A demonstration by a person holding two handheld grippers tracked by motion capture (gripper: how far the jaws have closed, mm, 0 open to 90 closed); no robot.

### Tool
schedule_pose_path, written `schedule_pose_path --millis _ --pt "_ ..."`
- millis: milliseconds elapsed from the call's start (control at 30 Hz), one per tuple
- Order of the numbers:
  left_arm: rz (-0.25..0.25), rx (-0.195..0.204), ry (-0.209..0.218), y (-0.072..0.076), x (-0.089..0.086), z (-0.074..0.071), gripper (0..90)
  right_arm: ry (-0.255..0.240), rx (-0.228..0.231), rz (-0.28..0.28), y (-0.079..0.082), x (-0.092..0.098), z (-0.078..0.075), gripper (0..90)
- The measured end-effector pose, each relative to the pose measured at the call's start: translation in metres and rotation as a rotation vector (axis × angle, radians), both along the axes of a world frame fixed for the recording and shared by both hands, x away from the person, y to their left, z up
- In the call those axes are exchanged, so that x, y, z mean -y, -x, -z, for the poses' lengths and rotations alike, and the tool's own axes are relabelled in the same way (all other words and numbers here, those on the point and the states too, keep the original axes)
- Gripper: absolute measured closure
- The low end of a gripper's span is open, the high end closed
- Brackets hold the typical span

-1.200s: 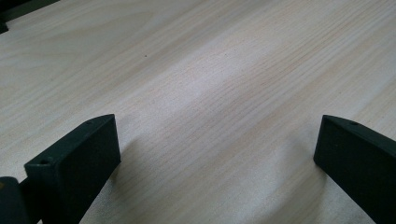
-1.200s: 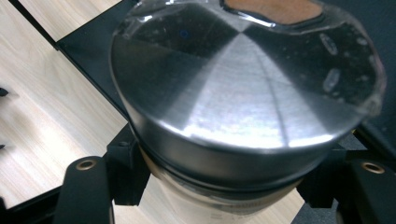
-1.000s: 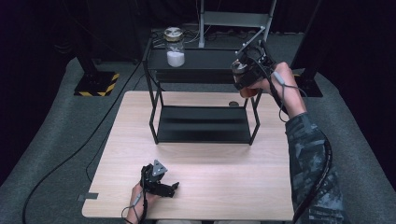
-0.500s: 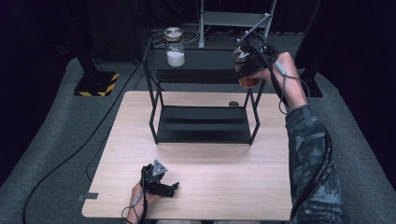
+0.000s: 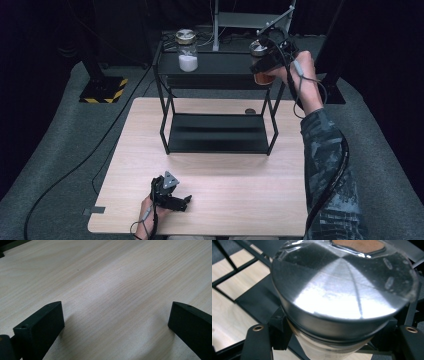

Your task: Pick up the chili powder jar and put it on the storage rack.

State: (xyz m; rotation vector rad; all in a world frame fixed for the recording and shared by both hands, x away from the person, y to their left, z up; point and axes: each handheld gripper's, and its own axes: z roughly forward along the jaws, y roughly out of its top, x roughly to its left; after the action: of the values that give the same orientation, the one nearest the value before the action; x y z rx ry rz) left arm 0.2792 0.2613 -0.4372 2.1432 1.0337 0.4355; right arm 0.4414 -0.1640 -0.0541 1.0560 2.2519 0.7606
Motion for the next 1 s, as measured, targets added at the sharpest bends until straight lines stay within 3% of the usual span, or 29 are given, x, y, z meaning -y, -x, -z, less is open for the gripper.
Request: schedule_pose_path --millis 267,500,1000 --pt "0.000 0.000 0.000 0.000 0.000 0.000 0.0 -0.082 0.050 0.046 -0.002 0.007 0.008 30.7" --pt "0.000 0.000 0.000 0.000 0.000 0.000 0.0 -0.125 0.076 0.075 -0.007 0.007 0.016 30.7" --pt "0.000 0.000 0.000 0.000 0.000 0.000 0.0 -0.200 0.084 0.145 -0.030 0.011 0.032 30.7"
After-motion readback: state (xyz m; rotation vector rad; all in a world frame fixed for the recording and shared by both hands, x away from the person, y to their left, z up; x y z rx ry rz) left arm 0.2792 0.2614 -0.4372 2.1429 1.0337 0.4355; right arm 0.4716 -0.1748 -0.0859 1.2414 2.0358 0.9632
